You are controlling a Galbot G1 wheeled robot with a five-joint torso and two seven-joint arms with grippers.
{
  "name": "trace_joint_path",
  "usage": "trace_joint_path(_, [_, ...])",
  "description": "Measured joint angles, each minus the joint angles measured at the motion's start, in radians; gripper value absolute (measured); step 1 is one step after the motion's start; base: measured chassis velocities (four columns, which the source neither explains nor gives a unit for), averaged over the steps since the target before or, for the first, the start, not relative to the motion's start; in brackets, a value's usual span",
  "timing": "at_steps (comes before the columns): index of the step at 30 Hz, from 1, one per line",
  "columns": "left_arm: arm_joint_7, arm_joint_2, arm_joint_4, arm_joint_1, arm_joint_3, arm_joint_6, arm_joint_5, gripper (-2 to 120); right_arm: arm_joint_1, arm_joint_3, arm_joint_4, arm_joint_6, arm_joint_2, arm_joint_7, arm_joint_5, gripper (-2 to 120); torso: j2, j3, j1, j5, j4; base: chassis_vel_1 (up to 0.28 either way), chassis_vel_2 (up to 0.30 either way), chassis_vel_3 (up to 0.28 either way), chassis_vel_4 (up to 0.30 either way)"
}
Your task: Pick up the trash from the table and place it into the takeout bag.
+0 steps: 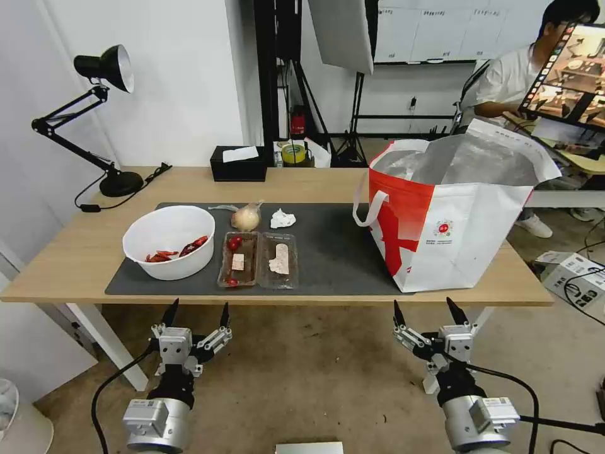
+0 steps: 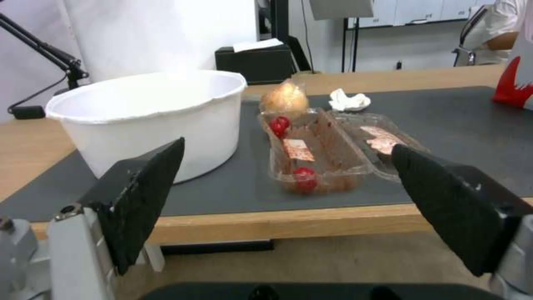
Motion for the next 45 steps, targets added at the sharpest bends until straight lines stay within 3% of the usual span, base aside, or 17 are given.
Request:
trace_joint_path(19, [0.0, -0.001, -0.001, 0.0, -0.001, -0.001, -0.001, 100, 0.0, 0.0, 0.0, 0.0, 0.0, 0.0, 0.0, 100, 0.0, 0.0, 0.0, 0.0, -0.0001, 0.0, 0.0, 0.0, 0.0])
trace_joint_path(21, [-0.005, -0.021, -0.03, 0.006, -0.006, -0.024, -0.007, 100, 0.0, 0.003, 0.0, 0.0, -0.003, -0.002, 0.005, 100, 0.0, 0.0, 0.0, -0.0001, -0.0003, 0.0, 0.0, 0.0, 0.0])
trace_joint_path(22, [-0.019, -0.063, -0.084, 0.017, -0.016, -0.069, -0.019, 100, 0.0, 0.015, 0.006, 0.0, -0.013, -0.013, 0.025, 100, 0.0, 0.0, 0.0, 0.0005, 0.0001, 0.0, 0.0, 0.0, 0.0])
trace_joint_path(25, [-0.024, -0.081, -0.1, 0.022, -0.019, -0.085, -0.024, 100, 0.0, 0.061, 0.031, 0.007, -0.052, -0.051, 0.092, 100, 0.0, 0.0, 0.0, -0.0001, 0.0, 0.0, 0.0, 0.0, 0.0])
trace_joint_path(33, [-0.026, -0.086, -0.09, 0.023, -0.018, -0.11, -0.029, 100, 0.013, 0.185, 0.081, 0.035, -0.166, -0.176, 0.3, 100, 0.0, 0.0, 0.0, 0.0004, 0.0, 0.0, 0.0, 0.0, 0.0])
trace_joint_path(45, [-0.003, -0.085, -0.053, 0.025, -0.013, -0.123, -0.025, 100, 0.033, 0.162, -0.009, 0.075, -0.17, -0.181, 0.306, 100, 0.0, 0.0, 0.0, 0.0001, -0.0001, 0.0, 0.0, 0.0, 0.0])
